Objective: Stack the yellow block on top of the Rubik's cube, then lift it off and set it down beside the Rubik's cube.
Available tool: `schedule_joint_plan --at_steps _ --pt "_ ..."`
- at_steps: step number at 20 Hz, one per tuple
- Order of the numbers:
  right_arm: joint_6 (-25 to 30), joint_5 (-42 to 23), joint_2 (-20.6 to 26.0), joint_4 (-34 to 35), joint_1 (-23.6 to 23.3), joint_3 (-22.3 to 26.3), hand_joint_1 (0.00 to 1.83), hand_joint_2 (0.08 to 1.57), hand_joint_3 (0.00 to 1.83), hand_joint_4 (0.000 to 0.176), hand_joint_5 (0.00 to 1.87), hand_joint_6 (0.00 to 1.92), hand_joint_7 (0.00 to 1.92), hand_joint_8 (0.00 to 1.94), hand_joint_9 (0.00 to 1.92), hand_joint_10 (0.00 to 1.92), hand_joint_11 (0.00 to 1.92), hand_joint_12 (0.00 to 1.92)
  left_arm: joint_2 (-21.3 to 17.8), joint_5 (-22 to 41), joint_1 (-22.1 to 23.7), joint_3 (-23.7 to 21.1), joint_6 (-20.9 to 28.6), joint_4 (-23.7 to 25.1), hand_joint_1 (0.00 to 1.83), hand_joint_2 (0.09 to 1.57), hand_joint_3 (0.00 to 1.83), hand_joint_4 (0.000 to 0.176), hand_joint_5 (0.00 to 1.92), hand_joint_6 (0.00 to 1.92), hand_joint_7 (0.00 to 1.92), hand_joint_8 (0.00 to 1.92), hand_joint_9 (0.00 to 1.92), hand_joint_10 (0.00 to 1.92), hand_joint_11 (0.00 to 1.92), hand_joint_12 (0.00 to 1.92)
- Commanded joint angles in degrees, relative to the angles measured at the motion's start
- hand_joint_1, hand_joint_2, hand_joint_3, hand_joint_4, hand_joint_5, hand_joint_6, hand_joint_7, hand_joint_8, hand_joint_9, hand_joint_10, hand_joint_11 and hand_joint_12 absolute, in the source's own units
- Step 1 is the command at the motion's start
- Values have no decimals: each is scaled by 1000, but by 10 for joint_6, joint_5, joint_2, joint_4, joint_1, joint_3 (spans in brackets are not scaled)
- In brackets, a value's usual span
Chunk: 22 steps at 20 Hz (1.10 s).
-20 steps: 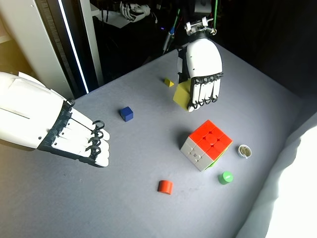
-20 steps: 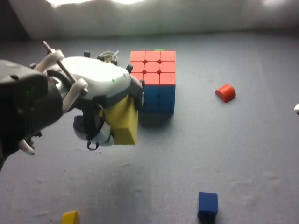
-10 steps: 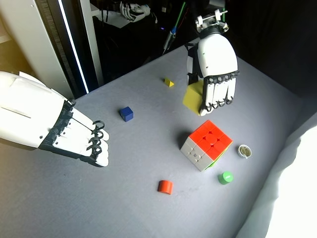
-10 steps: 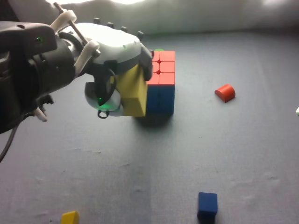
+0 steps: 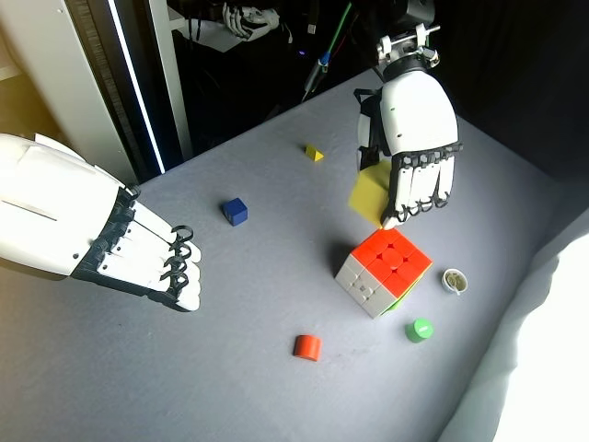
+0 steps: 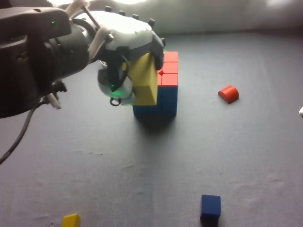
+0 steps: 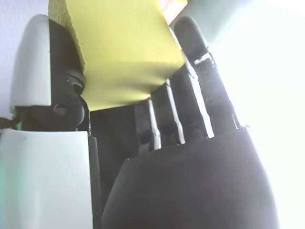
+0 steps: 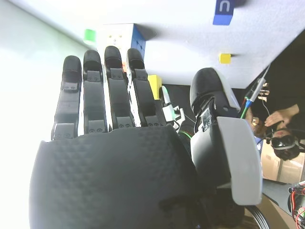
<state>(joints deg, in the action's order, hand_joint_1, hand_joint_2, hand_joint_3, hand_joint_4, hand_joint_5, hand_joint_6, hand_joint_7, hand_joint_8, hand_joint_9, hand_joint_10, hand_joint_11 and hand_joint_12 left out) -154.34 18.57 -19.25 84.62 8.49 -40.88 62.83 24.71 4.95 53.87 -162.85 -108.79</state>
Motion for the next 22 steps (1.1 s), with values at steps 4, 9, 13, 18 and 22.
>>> schedule_joint_plan --at_steps 4,9,13,18,22 --pt "0 -6 7 17 -7 0 0 1333 3 0 280 3 275 3 208 5 0 309 14 -23 8 21 -3 27 1351 1188 0 0 851 1008 864 1268 681 1483 419 1183" --pt "-1 -6 6 17 -7 0 0 1340 2 0 317 10 306 8 239 11 0 391 24 -31 6 38 -3 38 1350 1187 1 0 856 1003 865 1260 681 1483 412 1171" --pt "-1 -6 6 17 -7 0 0 1336 0 0 296 5 288 5 222 4 0 337 28 -36 -8 43 53 91 1355 1178 0 0 866 995 889 1209 705 1463 407 1175" --pt "-1 -6 6 17 -6 0 0 1336 0 0 291 1 290 3 234 4 0 406 42 -53 -18 61 57 97 1356 1174 0 0 878 962 898 1206 704 1459 415 1160" --pt "-1 -6 6 17 -6 0 0 1334 0 0 285 4 285 4 224 3 0 410 61 -70 -18 84 58 102 1355 1176 0 0 877 970 893 1201 701 1473 405 1185"
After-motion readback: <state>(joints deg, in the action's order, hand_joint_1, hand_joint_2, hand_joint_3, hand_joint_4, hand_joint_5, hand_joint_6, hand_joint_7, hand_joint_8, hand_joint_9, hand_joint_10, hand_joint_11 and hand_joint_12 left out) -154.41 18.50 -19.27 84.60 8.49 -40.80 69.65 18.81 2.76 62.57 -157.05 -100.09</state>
